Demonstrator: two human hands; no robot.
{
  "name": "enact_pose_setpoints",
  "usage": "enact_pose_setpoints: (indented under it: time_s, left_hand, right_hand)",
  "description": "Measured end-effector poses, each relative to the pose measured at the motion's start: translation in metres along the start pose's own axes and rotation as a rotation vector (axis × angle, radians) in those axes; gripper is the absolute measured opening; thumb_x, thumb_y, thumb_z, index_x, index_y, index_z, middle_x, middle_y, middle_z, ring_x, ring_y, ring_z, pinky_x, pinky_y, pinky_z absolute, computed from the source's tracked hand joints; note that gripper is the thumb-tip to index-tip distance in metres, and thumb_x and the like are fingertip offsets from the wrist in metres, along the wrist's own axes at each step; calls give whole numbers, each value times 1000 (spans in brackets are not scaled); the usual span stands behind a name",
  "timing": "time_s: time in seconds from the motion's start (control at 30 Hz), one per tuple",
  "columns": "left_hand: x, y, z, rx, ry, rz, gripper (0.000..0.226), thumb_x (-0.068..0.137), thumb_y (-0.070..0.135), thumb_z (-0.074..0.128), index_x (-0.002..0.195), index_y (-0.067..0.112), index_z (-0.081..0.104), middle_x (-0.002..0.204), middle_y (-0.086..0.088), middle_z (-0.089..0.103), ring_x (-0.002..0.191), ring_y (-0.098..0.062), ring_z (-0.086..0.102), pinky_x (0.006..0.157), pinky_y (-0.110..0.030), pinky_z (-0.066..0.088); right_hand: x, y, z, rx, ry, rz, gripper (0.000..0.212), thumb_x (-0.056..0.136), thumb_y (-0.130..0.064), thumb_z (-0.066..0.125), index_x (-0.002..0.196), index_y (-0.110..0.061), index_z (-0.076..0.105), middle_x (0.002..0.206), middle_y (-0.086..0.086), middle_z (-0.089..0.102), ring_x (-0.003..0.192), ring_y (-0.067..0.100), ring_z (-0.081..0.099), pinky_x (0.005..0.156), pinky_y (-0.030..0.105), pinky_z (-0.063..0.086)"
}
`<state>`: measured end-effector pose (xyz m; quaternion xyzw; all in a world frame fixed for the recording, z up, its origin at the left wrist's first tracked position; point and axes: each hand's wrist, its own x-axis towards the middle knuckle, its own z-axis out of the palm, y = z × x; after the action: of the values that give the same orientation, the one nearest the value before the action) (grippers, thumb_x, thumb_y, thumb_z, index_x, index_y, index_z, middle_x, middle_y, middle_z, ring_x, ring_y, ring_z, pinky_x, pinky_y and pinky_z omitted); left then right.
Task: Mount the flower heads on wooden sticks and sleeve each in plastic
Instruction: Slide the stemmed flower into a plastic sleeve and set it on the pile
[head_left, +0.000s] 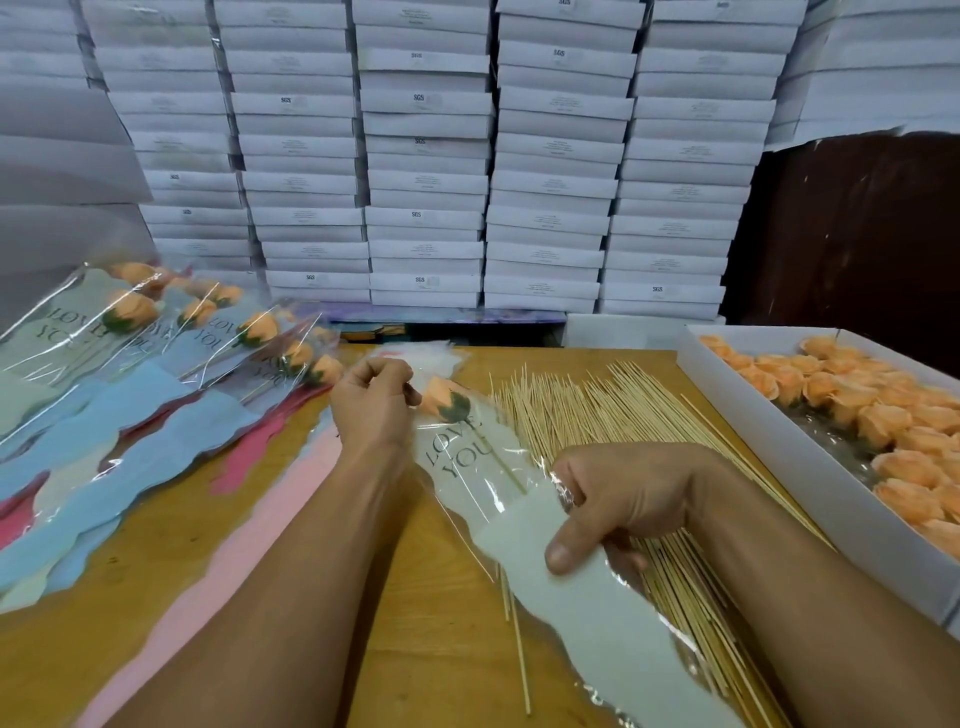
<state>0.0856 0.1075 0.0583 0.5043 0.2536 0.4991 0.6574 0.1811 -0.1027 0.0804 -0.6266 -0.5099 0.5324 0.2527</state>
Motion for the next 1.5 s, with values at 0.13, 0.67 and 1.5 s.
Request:
enact_pose_setpoints:
  time_s: [0.13, 0.67, 1.5]
  left_hand:
    - [7, 1, -7, 8, 128, 4, 25, 87, -1, 60, 67, 13, 56, 63, -3, 54, 55, -10, 52, 59, -27, 45]
    - [-27, 2, 19, 444, -227, -103, 61, 92, 44, 67, 138, 11, 45, 122, -11, 59, 101, -24, 63, 94, -43, 54]
    - [15, 93, -92, 863, -176, 334, 21, 100, 16, 54, 82, 17, 64, 65, 4, 66, 51, -13, 51, 51, -26, 40]
  right_hand:
    - [-6, 5, -6, -58, -4, -18, 56, 76, -24, 78, 104, 21, 61, 97, 43, 62, 76, 42, 63, 62, 36, 50]
    - [19, 9, -6, 296, 585, -205, 22, 99, -18, 63, 84, -2, 68, 65, 9, 70, 37, 8, 52, 33, 17, 35]
    - [23, 9, -11, 440, 833, -239, 35, 104, -37, 53, 116, -7, 66, 73, 12, 71, 56, 17, 63, 44, 24, 47]
